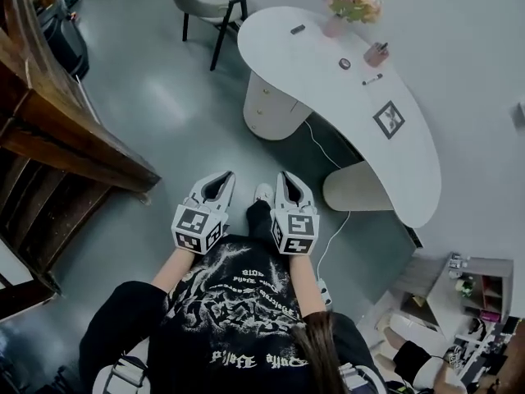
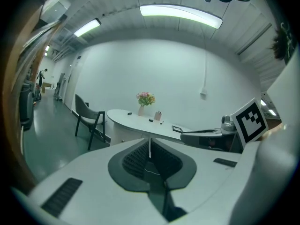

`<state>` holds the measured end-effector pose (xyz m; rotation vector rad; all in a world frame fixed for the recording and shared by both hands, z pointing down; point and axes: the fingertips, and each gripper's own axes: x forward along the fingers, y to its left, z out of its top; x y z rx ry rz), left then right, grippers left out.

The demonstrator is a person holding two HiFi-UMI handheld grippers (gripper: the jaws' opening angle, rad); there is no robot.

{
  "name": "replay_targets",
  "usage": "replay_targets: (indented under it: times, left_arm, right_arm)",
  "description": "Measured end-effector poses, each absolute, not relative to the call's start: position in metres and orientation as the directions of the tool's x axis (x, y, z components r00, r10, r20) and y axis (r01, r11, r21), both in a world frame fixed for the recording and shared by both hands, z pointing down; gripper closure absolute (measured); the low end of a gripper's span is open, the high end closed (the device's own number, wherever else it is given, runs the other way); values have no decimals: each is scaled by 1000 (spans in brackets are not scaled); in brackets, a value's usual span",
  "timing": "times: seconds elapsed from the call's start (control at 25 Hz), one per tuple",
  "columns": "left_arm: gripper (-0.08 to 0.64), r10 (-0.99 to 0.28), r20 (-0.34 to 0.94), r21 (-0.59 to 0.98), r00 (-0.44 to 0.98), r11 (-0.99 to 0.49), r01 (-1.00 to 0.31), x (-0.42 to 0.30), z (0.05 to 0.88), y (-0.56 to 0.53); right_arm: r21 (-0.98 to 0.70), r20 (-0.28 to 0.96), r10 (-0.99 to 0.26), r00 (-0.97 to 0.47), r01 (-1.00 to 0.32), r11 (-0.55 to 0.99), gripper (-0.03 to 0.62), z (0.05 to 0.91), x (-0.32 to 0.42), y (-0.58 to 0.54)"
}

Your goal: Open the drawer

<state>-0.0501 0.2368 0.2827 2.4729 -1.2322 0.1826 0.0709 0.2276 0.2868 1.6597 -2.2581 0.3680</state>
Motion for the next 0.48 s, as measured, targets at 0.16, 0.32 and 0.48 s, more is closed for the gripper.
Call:
replay_targets:
  times: [0.16, 0.32, 0.48]
  left_arm:
    - [529, -775, 293, 264, 561, -498, -826, -45, 289, 198]
    - [529, -779, 318, 251, 541, -481, -840, -27, 292, 156]
    - [529, -782, 338, 243, 523, -464, -852, -3, 295, 111]
  right_arm:
    - [-22, 405, -855, -323, -939, 344, 568, 293, 76, 182]
    - [-32, 415, -837, -356, -926, 377, 568, 297, 91, 133]
    - [-58, 435, -818, -377, -918, 392, 568, 304, 111, 84]
